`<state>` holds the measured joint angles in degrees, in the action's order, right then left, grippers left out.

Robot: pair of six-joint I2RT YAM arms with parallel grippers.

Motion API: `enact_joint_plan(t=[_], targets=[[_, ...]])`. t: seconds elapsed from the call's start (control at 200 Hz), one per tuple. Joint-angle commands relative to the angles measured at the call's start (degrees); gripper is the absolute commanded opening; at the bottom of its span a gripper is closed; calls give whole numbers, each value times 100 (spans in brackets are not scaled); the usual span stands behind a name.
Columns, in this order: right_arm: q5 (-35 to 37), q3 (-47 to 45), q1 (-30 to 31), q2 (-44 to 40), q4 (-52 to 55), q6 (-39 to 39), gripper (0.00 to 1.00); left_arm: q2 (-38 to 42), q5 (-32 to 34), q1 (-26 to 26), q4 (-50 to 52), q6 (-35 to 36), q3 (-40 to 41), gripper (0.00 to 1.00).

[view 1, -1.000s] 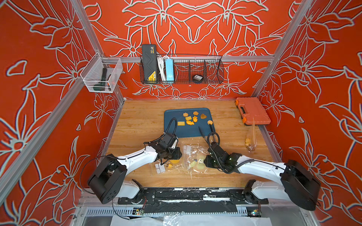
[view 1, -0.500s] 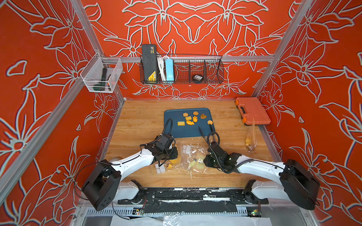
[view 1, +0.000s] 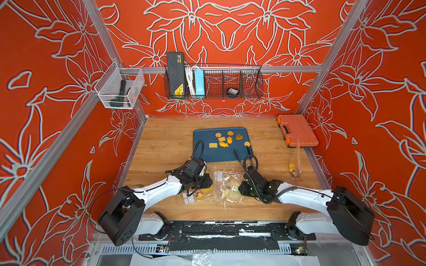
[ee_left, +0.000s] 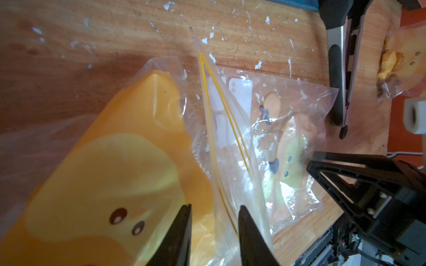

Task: Put the cookies into a resealable bag to prevent moisture
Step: Pick up the ziploc bag.

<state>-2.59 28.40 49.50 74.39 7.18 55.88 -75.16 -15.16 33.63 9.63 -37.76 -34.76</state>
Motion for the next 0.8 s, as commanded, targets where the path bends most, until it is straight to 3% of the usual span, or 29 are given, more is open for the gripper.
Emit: enact_joint_plan(t=[0.0,0.17,0.28,0.5,0.671,0.796], targets=[[-57,-204,-16,268,497,76,34,80,-221,-29,-292,-124,87,33],[-51,-205,-12,295,494,73,34,125,-622,-32,-787,-359,313,33],[-22,-210,-17,295,526,73,33,199,-428,-31,-701,-399,338,32],[-13,-213,-19,330,506,64,33,366,-434,-67,-860,-522,452,21],[6,-247,-12,313,486,112,33,110,-460,-67,-832,-587,496,27],[35,-272,-14,314,480,143,33,71,-595,-67,-997,-767,625,25]])
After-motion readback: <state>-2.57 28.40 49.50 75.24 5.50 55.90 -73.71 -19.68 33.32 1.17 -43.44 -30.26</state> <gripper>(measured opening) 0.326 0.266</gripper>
